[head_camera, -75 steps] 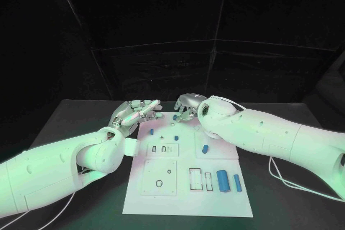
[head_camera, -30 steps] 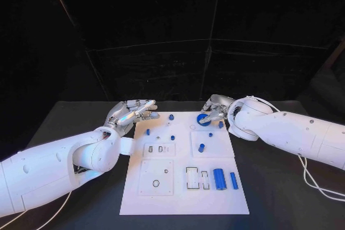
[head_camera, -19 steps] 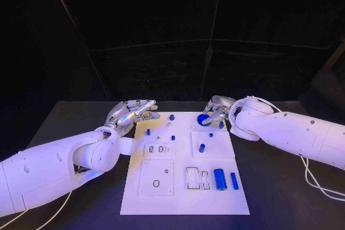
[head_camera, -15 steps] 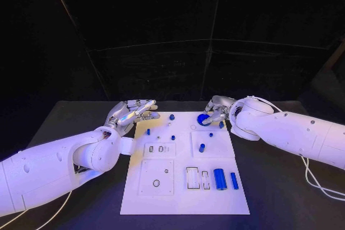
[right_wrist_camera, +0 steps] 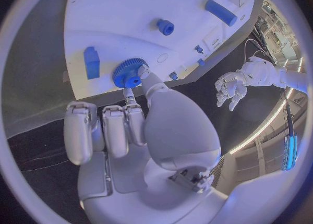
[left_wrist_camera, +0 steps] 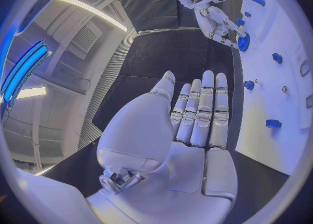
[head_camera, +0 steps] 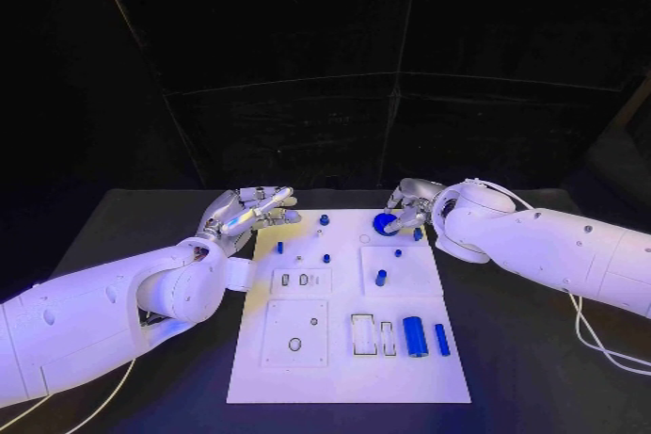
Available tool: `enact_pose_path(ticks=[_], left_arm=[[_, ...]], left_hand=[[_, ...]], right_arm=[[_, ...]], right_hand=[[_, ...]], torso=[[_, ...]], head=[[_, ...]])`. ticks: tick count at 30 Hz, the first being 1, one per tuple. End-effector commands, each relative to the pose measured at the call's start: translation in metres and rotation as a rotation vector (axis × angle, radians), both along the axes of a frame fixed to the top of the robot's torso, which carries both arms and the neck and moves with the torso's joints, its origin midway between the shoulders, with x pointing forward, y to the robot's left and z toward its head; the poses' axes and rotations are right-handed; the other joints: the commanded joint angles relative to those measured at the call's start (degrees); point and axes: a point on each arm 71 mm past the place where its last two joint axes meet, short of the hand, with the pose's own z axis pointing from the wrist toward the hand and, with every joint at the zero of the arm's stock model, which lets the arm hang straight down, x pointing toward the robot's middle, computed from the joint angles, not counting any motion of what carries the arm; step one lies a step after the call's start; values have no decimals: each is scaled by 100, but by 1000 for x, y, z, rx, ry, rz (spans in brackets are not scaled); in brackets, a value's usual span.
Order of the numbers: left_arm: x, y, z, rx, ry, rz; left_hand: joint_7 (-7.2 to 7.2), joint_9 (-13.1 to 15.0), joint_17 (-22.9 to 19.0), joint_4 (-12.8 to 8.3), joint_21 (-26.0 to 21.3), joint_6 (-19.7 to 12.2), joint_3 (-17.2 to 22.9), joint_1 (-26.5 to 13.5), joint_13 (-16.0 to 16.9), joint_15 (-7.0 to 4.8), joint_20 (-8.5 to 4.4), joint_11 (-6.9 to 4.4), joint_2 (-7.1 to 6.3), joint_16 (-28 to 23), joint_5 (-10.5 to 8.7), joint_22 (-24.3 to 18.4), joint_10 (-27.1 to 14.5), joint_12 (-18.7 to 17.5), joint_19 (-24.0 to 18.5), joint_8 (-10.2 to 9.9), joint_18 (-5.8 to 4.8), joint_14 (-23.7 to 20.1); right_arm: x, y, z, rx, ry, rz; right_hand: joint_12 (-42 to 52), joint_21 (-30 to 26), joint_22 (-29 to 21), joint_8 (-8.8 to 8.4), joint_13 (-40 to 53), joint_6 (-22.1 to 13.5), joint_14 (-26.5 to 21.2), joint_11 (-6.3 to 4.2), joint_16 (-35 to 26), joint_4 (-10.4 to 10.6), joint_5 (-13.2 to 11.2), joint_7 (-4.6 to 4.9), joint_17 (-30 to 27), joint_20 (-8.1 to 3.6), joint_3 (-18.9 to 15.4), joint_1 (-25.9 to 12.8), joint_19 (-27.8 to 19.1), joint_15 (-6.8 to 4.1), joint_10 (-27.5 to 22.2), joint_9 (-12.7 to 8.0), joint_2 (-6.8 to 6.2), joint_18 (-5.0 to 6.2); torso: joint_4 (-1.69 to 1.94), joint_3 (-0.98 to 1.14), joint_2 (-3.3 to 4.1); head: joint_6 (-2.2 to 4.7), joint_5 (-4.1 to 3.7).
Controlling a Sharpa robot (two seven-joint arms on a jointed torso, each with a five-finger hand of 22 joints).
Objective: Assemble the parts on the task board
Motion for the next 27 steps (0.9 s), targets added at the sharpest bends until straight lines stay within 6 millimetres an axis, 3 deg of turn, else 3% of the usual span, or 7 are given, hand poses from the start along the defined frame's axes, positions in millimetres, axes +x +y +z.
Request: enact_pose_path(ticks=[1, 4, 12, 17, 22, 27], left_arm=[[0, -1, 2, -5, -10, -14], [0, -2, 2, -5, -10, -15], [0, -1, 2, -4, -9, -13], [0, -1, 2, -5, -10, -14], [-1, 0, 2, -4, -10, -11], [-1, 1, 2, -3, -11, -10]], left_hand=[[-2, -3, 9, -20, -14, 24, 1, 59, -7, 2, -5, -3, -5, -21, 6, -9, 33, -36, 34, -21, 86, 49], [-2, -3, 9, -21, -14, 24, 2, 60, -8, 2, -6, -3, -5, -21, 6, -9, 34, -37, 35, -21, 86, 49], [-2, -4, 12, -30, -14, 25, 6, 70, -9, 1, -7, -3, -3, -23, 6, -10, 36, -40, 36, -24, 86, 49], [-2, -4, 14, -38, -15, 26, 11, 79, -9, 1, -8, -4, 2, -24, 6, -12, 38, -43, 38, -26, 85, 50], [-3, -4, 20, -54, -16, 30, 22, 97, -10, -1, -10, -6, 9, -27, 7, -14, 44, -49, 41, -29, 85, 51], [-3, -4, 20, -54, -16, 30, 22, 97, -10, -1, -10, -6, 9, -27, 7, -14, 44, -49, 41, -29, 85, 51]], right_arm=[[0, 2, 1, -24, -13, 14], [0, 4, 2, -28, -30, 23], [-2, 12, 6, -29, -93, 58], [-7, 20, 12, 18, -144, 72], [-17, 30, 18, 53, -192, 101], [-27, 46, 23, 67, -227, 144]], right_hand=[[42, 22, 540, 68, 897, 99, 434, 15, 27, -43, -56, 1, 678, 21, 68, 72, 107, 27, 157, 19, 50, -64], [63, 27, 557, 164, 926, 271, 435, -7, 29, -103, -193, -27, 683, 11, 185, 137, 116, 8, 177, 40, 125, -67], [83, 34, 583, 300, 960, 572, 434, -80, 29, -167, -179, -113, 687, -36, 374, 120, 130, -49, 199, 57, 175, -72], [134, 42, 609, 312, 1022, 676, 436, -120, 30, -121, -204, -157, 692, -71, 454, 15, 144, -81, 246, 46, 231, -77], [144, 52, 641, 298, 1035, 720, 437, -140, 30, -85, -191, -180, 694, -92, 482, -71, 162, -101, 258, 34, 223, -84], [144, 55, 651, 276, 1039, 727, 437, -148, 29, -71, -144, -186, 695, -103, 503, -114, 168, -110, 262, 21, 207, -86]], torso=[[-6, -1, 4], [-3, -2, 3], [2, -5, 2], [8, -2, 3], [16, -17, -5], [13, -17, 0]], head=[[-2, 1], [-15, -5], [-17, -7], [-5, 11], [2, 25], [8, 47]])
